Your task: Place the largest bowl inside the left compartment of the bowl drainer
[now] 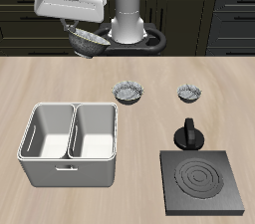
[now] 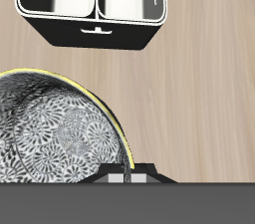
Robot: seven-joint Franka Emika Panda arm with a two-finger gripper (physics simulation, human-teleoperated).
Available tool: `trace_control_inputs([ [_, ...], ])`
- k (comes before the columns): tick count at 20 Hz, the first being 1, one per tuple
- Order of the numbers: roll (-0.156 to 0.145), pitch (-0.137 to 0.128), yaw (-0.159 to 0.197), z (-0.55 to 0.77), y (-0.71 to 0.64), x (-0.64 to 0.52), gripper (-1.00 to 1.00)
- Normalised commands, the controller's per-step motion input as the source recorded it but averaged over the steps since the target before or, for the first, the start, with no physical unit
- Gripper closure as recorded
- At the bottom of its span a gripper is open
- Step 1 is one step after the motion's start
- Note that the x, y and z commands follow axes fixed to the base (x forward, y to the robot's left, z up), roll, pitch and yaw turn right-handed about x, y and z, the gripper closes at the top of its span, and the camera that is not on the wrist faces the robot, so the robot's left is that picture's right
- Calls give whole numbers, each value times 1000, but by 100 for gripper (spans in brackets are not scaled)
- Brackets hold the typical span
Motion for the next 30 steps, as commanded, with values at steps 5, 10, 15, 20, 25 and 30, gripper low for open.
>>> trace_control_inputs([
  [5,-30,15,-23,182,-57,314,100],
  [10,-25,12,-14,200,11,414,100],
  [15,-15,44,-13,138,52,542,100],
  [20,-6,5,6,68,51,282,100],
  [25,-8,17,32,104,154,497,100],
  [30,-11,16,-10,102,25,413,100],
])
